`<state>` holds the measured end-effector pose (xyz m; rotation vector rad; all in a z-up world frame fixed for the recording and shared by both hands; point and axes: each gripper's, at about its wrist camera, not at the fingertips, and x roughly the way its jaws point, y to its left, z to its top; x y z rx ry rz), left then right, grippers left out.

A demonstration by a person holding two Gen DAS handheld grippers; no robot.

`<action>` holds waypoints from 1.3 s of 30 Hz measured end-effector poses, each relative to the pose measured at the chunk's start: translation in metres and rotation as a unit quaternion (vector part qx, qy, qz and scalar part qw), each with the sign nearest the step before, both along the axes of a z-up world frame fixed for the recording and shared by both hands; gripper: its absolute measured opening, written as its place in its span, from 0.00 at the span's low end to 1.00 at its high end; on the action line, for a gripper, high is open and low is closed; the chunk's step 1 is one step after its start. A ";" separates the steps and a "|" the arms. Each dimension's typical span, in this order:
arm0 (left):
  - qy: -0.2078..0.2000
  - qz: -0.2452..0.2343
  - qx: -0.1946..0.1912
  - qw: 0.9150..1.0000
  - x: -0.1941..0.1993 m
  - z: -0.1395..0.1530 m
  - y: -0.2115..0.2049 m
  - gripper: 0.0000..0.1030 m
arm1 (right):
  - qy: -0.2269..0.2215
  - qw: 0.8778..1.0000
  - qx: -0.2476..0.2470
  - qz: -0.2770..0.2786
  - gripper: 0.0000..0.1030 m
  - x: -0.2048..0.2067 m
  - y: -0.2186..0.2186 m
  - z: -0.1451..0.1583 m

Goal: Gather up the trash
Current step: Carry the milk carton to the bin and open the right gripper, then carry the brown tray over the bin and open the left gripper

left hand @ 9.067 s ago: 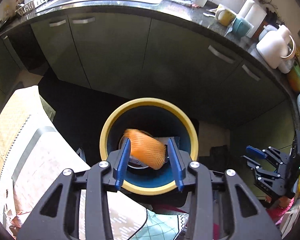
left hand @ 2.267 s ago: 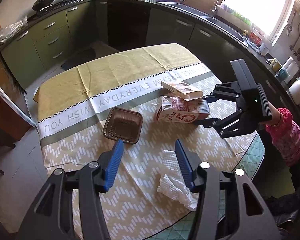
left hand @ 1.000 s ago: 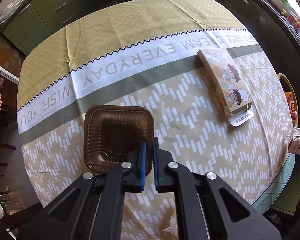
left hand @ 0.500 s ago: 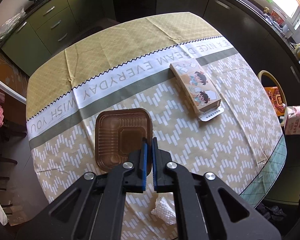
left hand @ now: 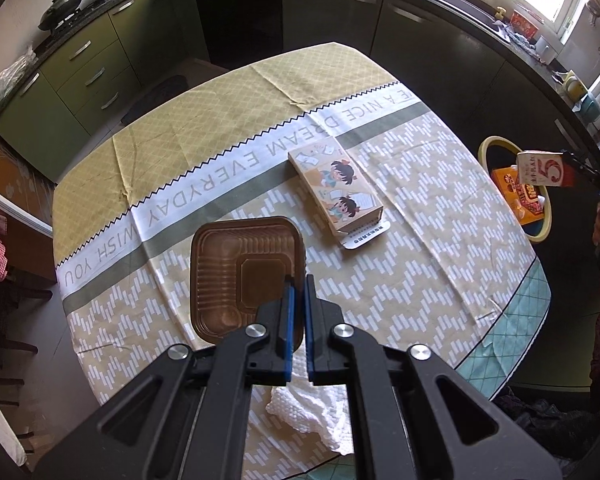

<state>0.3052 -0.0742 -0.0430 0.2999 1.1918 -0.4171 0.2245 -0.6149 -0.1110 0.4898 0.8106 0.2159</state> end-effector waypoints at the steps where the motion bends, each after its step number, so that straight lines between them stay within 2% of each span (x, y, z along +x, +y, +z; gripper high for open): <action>1: 0.000 -0.001 0.001 1.000 0.000 0.000 -0.003 0.04 | 0.016 1.000 0.004 -0.014 0.39 0.002 -0.007 -0.010; 2: 0.000 -0.003 0.000 1.000 -0.001 0.001 -0.005 0.04 | 0.028 0.999 -0.003 -0.034 0.47 0.003 -0.014 -0.018; 3: 0.001 -0.006 0.000 1.000 -0.001 0.002 -0.008 0.04 | 0.034 0.998 -0.008 -0.045 0.50 0.002 -0.021 -0.023; 7: 0.003 -0.021 0.004 1.000 -0.006 0.005 -0.022 0.04 | 0.029 0.996 -0.003 -0.081 0.50 -0.016 -0.045 -0.024; 11: 0.008 -0.055 -0.006 0.998 -0.015 0.016 -0.054 0.04 | 0.010 0.995 -0.020 -0.096 0.54 -0.046 -0.053 -0.005; 15: 0.010 -0.119 -0.011 0.993 -0.030 0.029 -0.112 0.04 | -0.018 0.992 -0.056 -0.108 0.56 -0.089 -0.050 0.018; 18: 0.017 -0.177 -0.014 0.984 -0.040 0.034 -0.172 0.04 | -0.021 0.987 -0.097 -0.127 0.60 -0.119 -0.044 0.027; 21: 0.023 -0.231 -0.018 0.973 -0.047 0.030 -0.238 0.04 | -0.019 0.984 -0.111 -0.141 0.63 -0.149 -0.047 0.025; 27: 0.034 -0.305 -0.011 0.952 -0.047 -0.001 -0.368 0.04 | -0.009 0.979 -0.106 -0.173 0.63 -0.199 -0.070 0.010; 30: 0.044 -0.321 -0.001 0.946 -0.042 -0.027 -0.418 0.04 | -0.004 0.977 -0.094 -0.190 0.63 -0.218 -0.086 0.001; 35: 0.059 -0.319 0.016 0.946 -0.032 -0.070 -0.470 0.05 | 0.009 0.976 -0.078 -0.205 0.63 -0.238 -0.103 -0.017; 39: 0.065 -0.314 0.022 0.947 -0.032 -0.082 -0.478 0.24 | 0.018 0.977 -0.070 -0.202 0.63 -0.238 -0.104 -0.025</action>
